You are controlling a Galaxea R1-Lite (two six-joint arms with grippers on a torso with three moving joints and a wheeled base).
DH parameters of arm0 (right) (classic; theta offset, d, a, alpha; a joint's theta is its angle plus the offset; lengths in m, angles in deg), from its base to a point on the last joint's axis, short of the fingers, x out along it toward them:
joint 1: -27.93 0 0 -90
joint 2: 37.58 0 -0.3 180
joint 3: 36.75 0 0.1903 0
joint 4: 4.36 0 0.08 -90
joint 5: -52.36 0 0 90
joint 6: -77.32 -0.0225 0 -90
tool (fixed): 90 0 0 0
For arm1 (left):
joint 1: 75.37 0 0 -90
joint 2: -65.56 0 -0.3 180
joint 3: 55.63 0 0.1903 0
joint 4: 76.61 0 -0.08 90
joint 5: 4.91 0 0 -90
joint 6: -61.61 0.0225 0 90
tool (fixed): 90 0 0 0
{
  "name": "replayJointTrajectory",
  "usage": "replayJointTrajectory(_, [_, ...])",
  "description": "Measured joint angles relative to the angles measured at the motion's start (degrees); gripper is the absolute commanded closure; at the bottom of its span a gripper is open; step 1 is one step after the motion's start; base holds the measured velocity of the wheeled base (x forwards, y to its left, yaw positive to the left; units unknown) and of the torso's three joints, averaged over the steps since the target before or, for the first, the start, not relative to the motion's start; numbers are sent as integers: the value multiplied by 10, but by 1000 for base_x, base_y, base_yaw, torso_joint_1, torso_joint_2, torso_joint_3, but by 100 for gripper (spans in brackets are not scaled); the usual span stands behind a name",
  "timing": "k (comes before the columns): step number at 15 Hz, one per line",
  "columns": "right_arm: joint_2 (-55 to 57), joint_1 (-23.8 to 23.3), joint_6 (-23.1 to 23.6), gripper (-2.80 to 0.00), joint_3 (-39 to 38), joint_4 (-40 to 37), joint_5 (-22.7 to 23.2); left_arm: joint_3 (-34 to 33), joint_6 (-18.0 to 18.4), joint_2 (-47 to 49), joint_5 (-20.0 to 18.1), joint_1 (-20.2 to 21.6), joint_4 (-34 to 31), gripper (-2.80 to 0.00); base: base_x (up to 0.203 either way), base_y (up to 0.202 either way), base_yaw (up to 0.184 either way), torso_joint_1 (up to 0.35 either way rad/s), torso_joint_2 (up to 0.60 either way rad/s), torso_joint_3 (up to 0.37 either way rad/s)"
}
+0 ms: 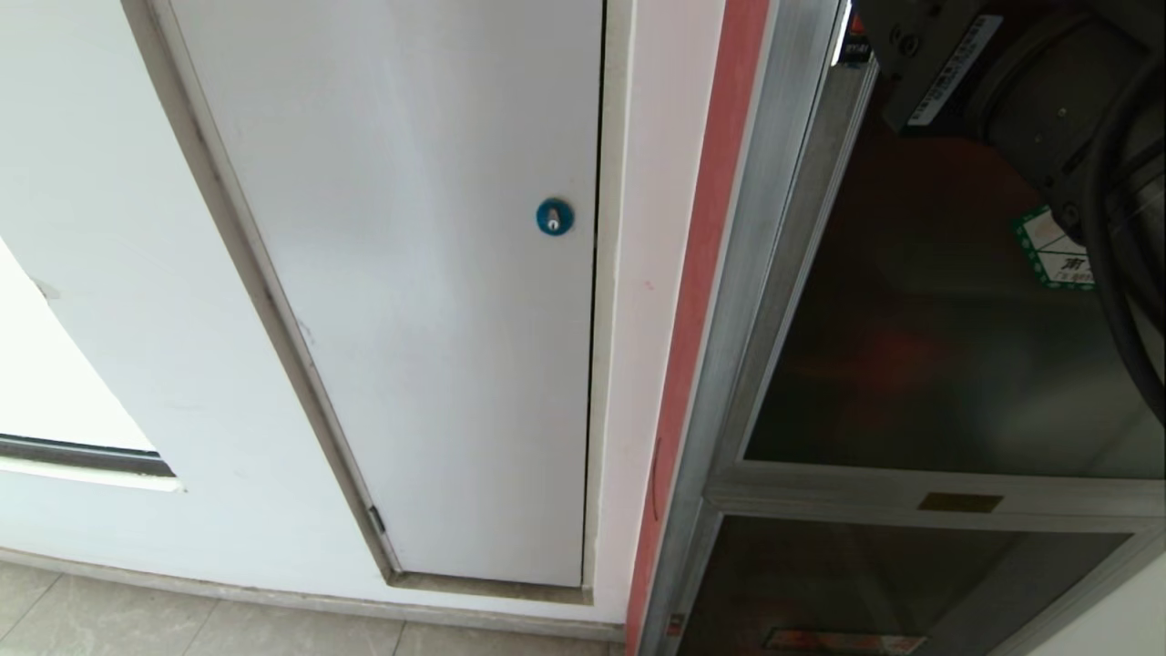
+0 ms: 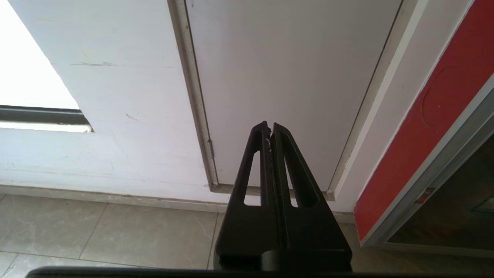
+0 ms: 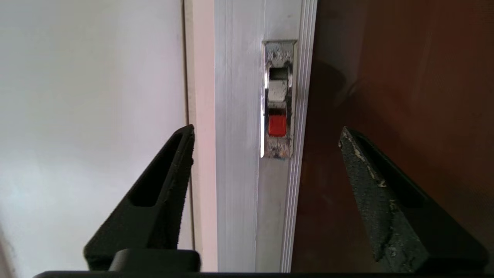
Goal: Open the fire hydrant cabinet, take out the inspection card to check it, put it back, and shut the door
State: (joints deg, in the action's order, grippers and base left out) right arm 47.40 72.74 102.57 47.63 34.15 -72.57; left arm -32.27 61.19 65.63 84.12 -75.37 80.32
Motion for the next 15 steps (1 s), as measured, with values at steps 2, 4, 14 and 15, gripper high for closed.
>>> replayJointTrajectory(2, [12,-12,9,-280,25,-1,1,0,0,0,0,0,0,0,0,0,0,0,0,0])
replayJointTrajectory(4, [24,-18,13,-280,44,-3,1,0,0,0,0,0,0,0,0,0,0,0,0,0])
replayJointTrajectory(14, [75,-66,14,-280,91,-4,8,0,0,0,0,0,0,0,0,0,0,0,0,0])
replayJointTrajectory(15, [77,-70,14,-280,92,-3,9,0,0,0,0,0,0,0,0,0,0,0,0,0])
